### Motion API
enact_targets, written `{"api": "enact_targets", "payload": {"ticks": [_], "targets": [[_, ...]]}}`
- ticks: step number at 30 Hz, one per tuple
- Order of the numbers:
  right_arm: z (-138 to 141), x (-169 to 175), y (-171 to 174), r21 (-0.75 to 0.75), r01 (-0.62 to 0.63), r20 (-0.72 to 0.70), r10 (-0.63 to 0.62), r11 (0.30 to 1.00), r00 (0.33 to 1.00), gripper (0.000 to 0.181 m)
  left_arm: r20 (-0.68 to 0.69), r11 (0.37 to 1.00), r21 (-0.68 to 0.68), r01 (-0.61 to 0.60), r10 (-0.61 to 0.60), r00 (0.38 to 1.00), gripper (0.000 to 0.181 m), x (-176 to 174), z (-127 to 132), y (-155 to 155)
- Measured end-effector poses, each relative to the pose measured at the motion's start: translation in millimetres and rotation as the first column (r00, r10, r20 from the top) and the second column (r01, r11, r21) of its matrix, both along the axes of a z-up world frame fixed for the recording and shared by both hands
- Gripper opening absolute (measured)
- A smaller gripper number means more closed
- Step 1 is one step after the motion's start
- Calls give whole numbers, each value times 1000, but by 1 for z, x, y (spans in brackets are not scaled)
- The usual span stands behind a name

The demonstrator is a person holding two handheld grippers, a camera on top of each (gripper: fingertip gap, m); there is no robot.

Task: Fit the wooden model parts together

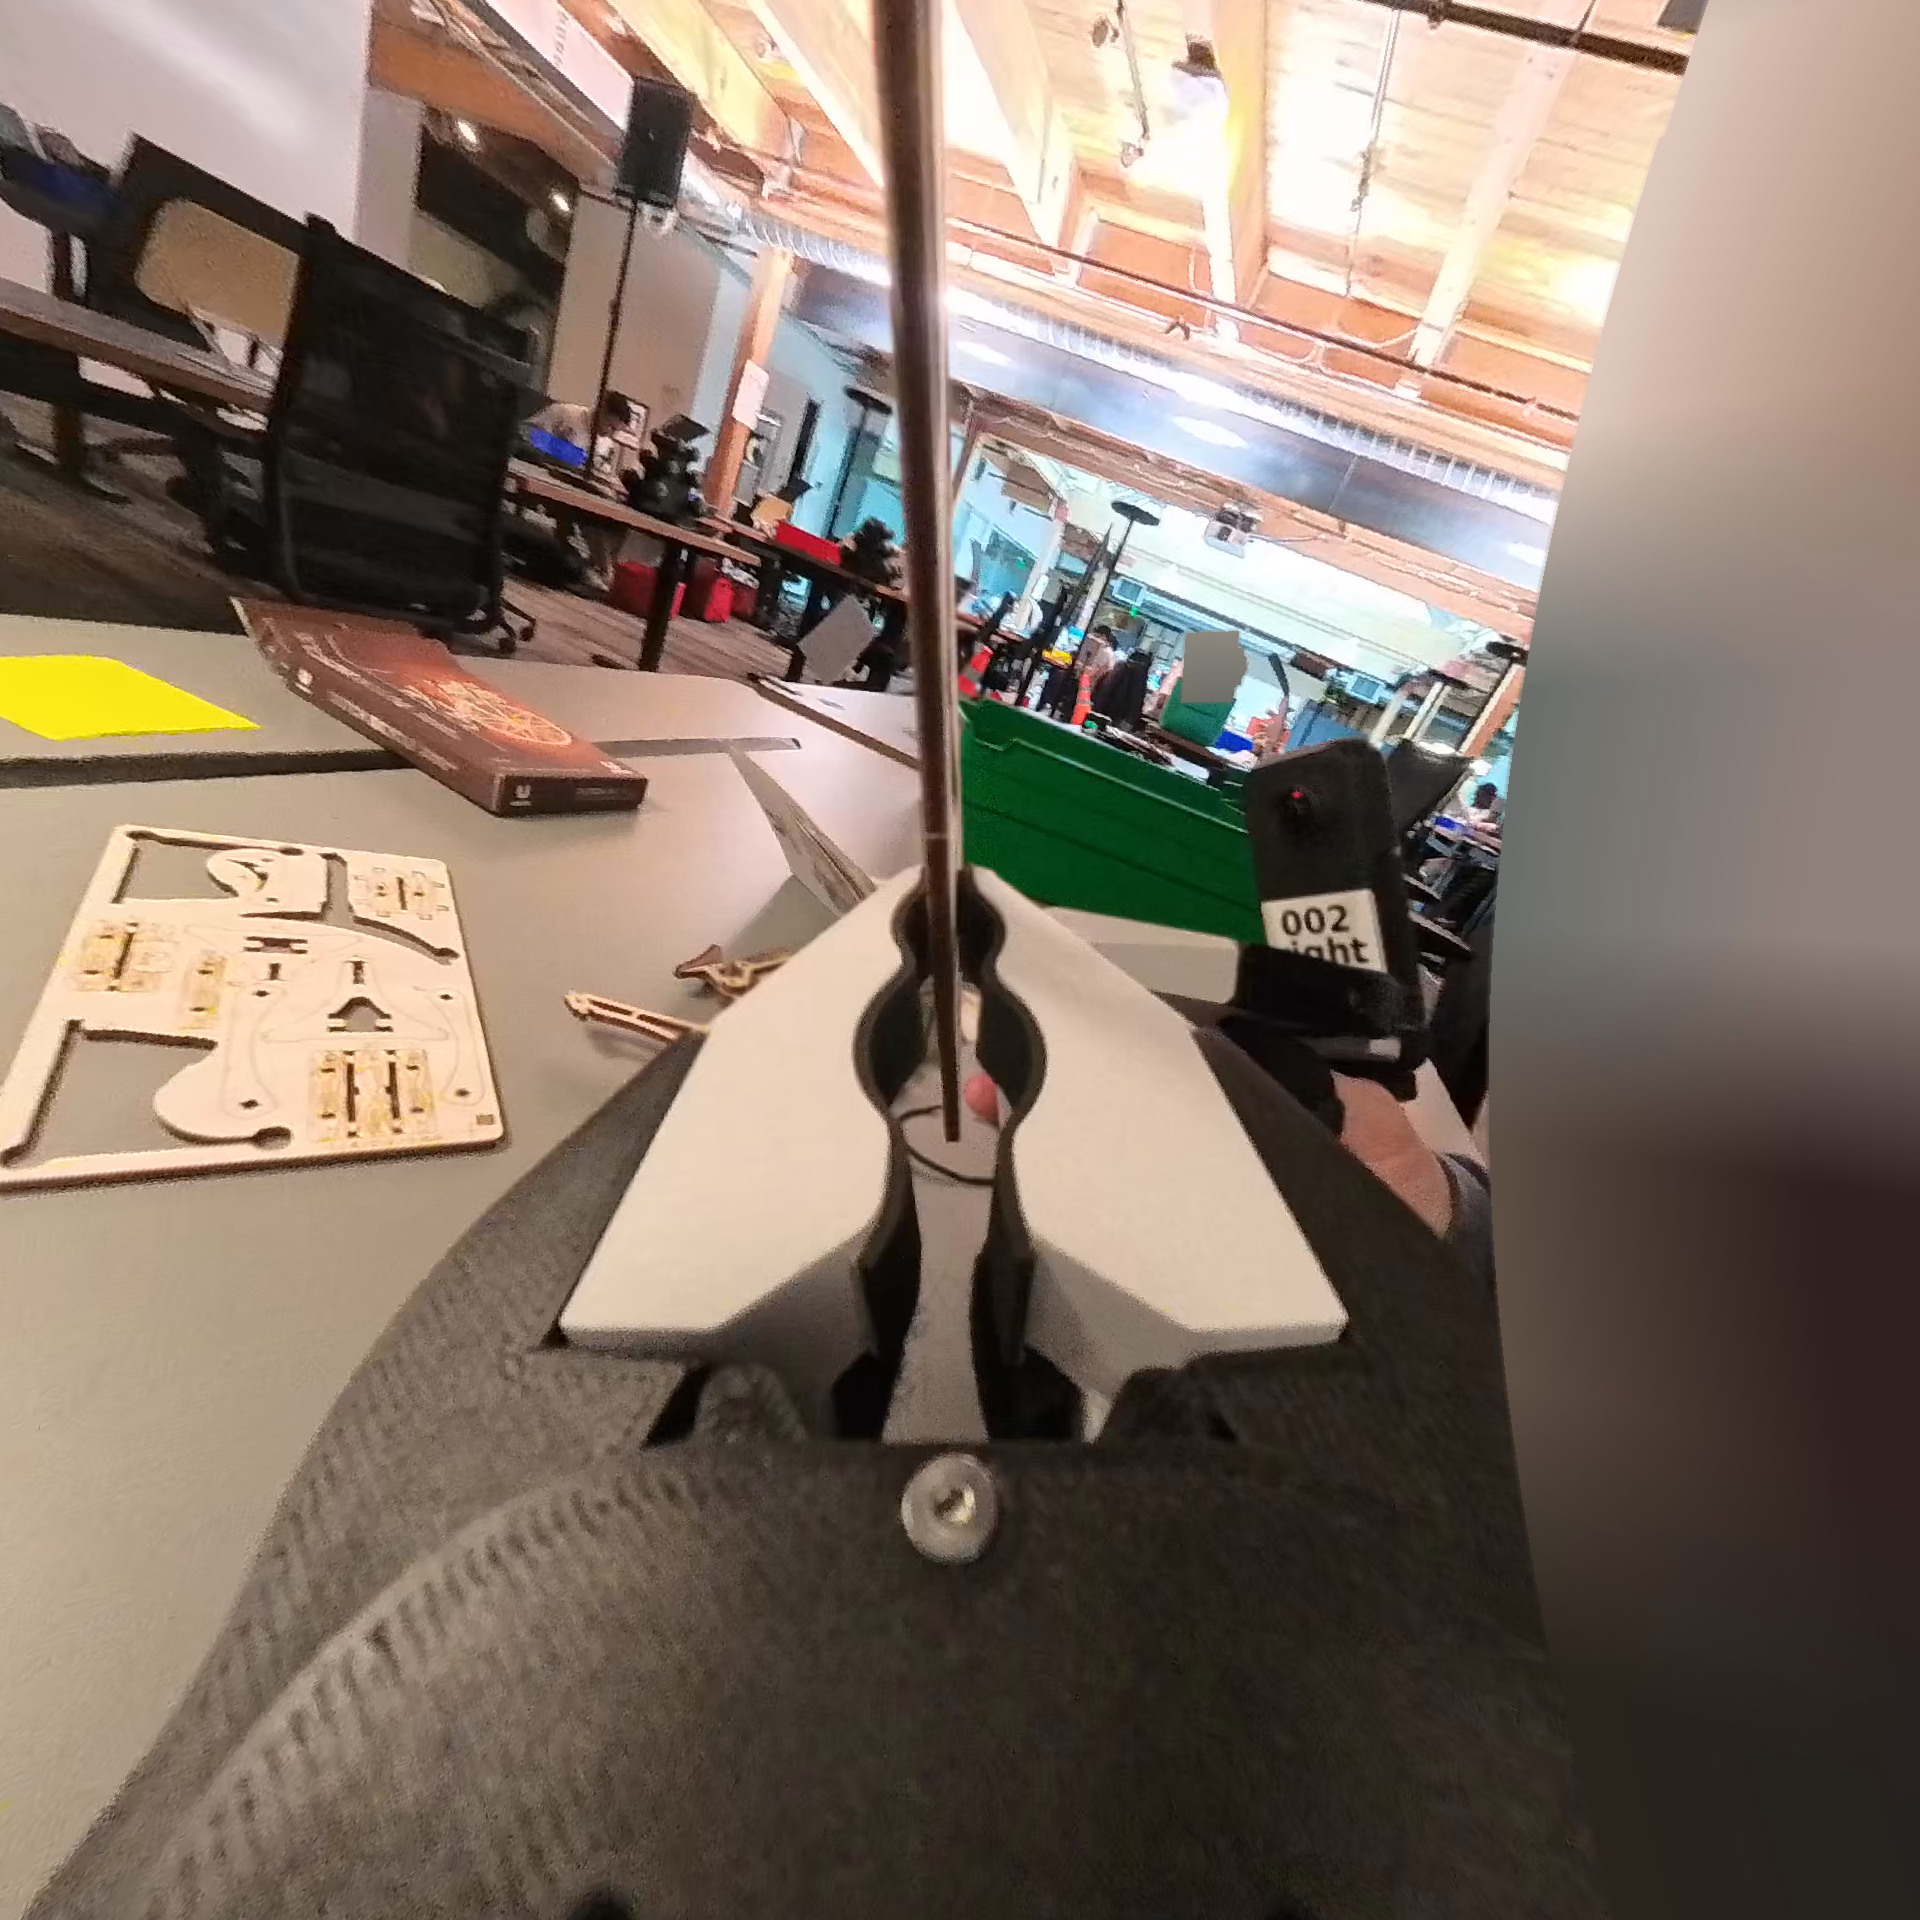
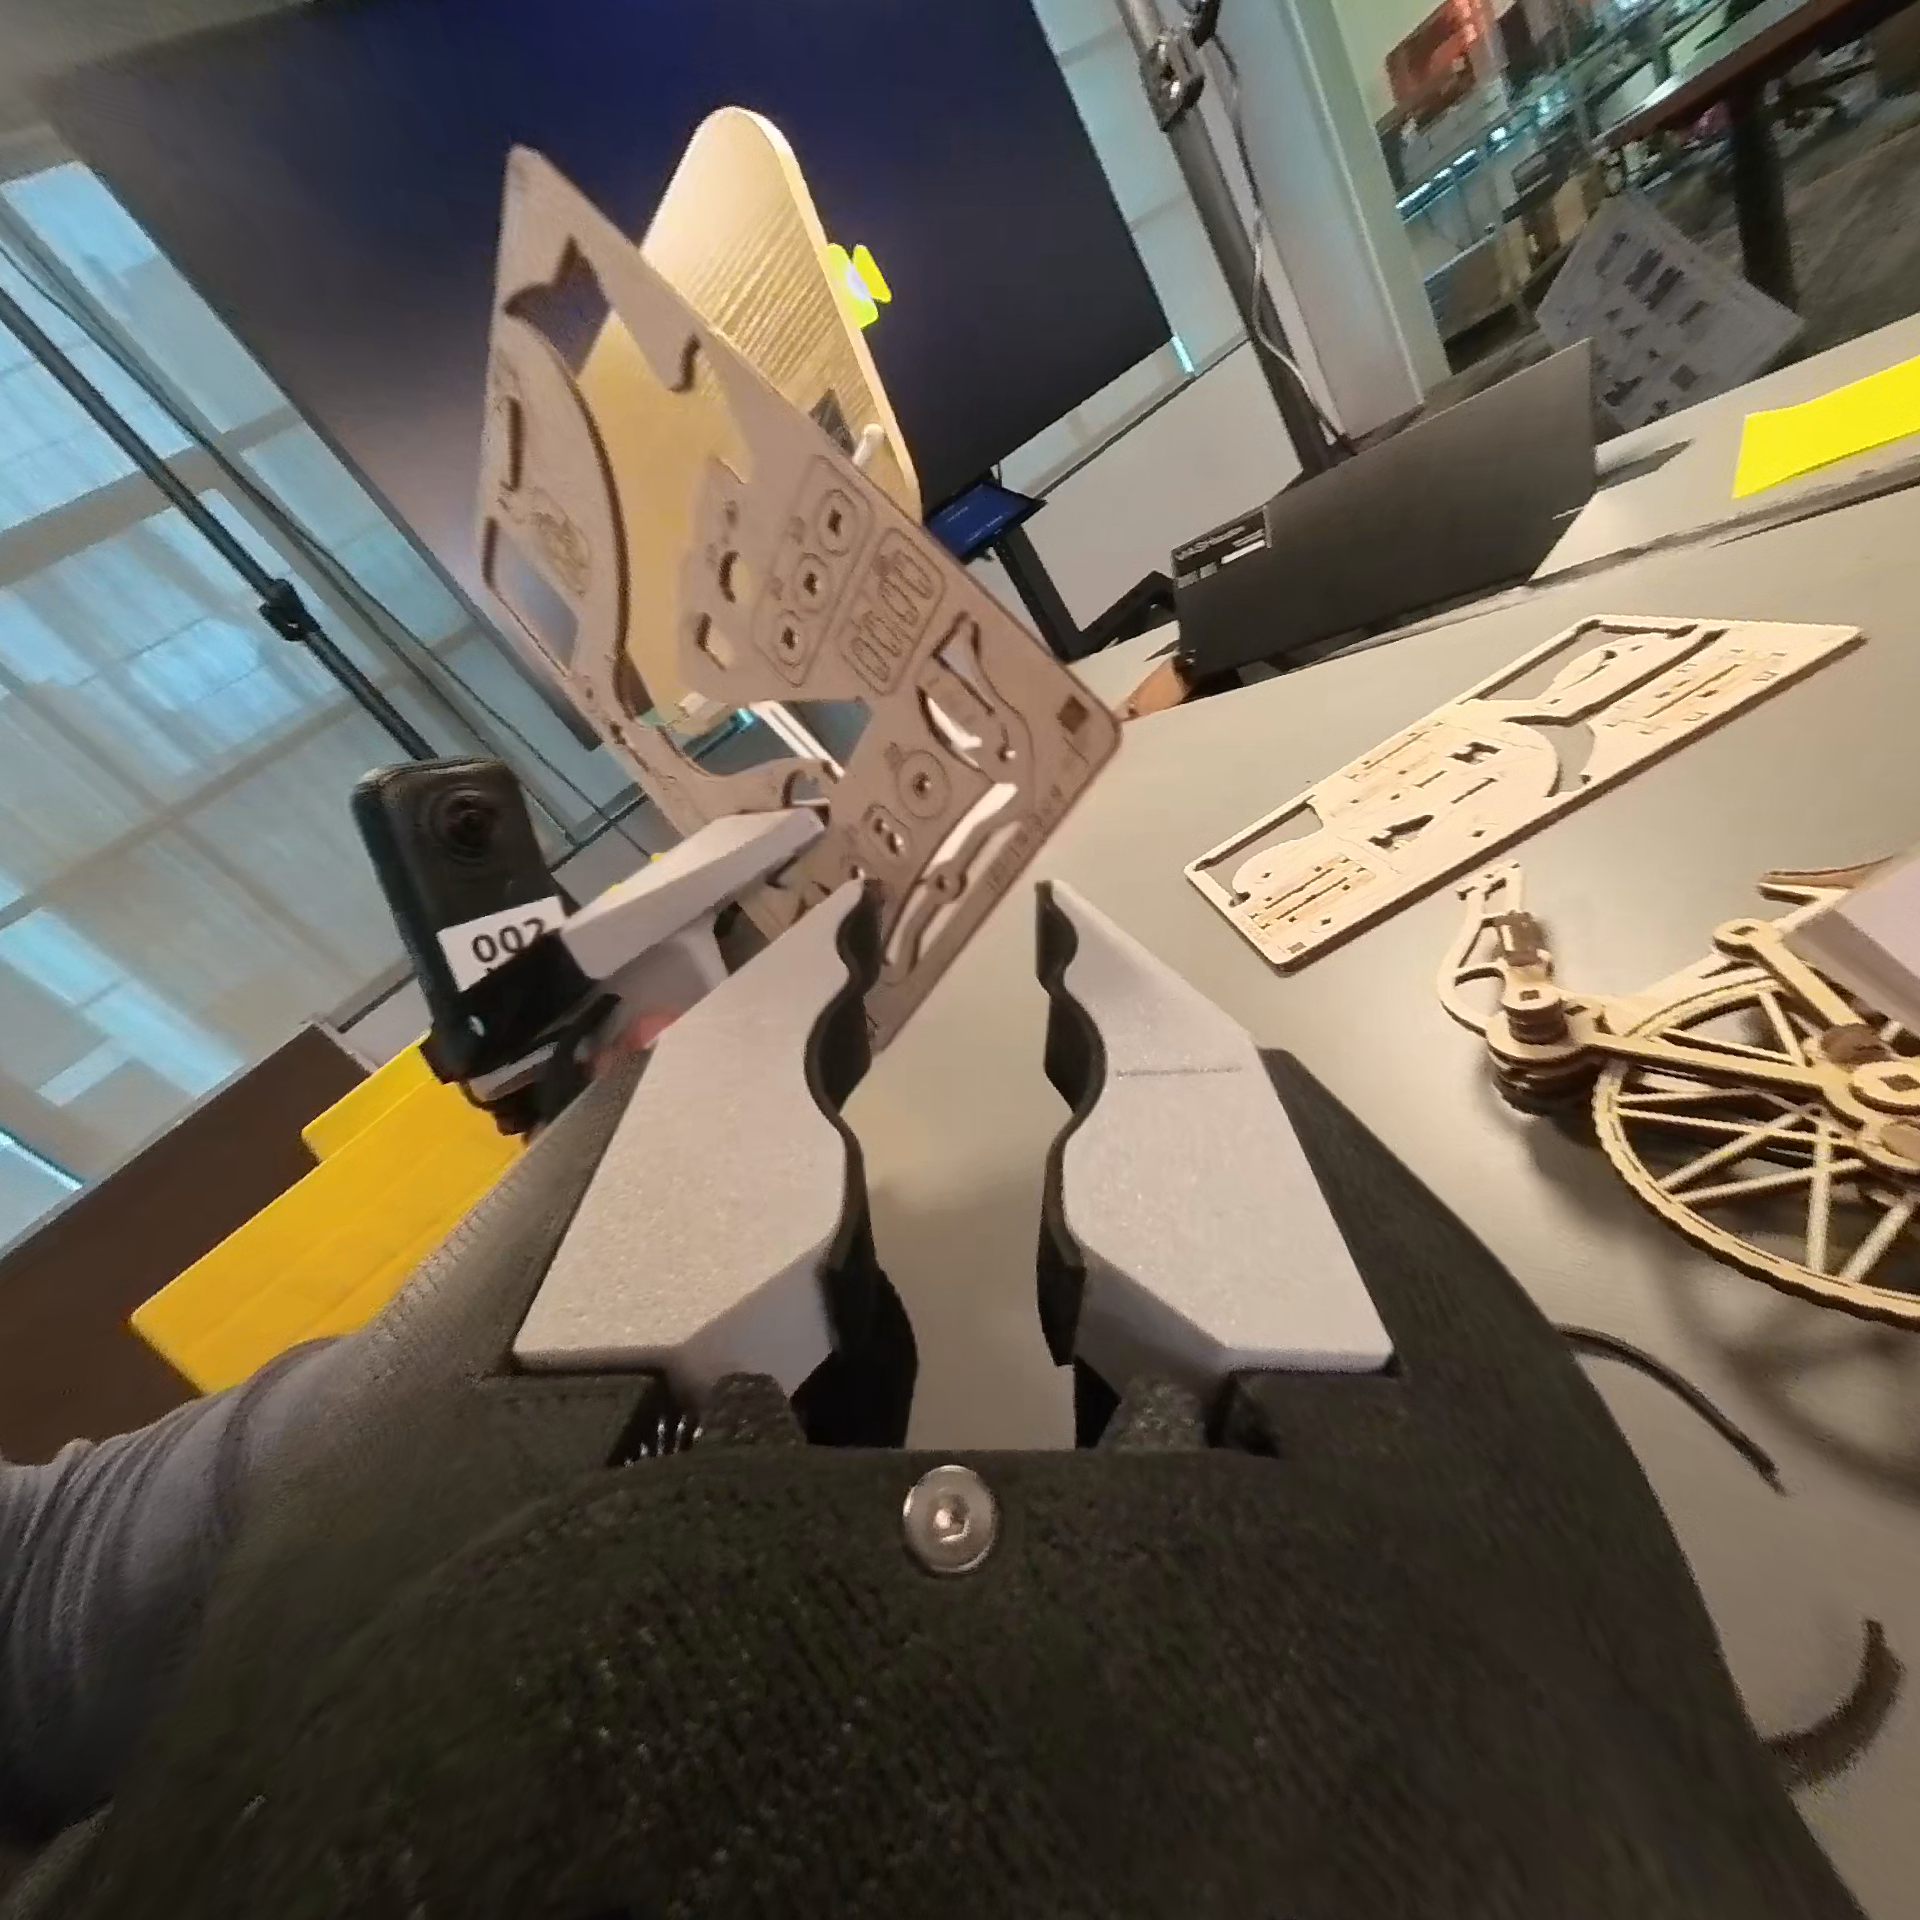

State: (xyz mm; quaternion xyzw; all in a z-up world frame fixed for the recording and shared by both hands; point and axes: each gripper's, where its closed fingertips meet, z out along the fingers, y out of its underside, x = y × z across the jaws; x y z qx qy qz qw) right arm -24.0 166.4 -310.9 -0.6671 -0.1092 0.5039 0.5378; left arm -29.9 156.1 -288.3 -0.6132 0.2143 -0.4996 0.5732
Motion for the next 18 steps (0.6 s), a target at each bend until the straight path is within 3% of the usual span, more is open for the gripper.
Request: {"api": "enact_targets", "payload": {"ticks": [1,6,18], "targets": [[-1,1,1,-5,10,5,-10,1000,1000,29,5,1000,3,-11,11,1000,2,-2,2,1],[-6,1,4,-15,34,35,-34,999,999,47,-56,998,9,-62,62,997,2,-2,-5,5],[-9,9,10,160,170,277,-210,972,938,47,-140,996,6,-88,88,986,2,5,-13,5]]}}
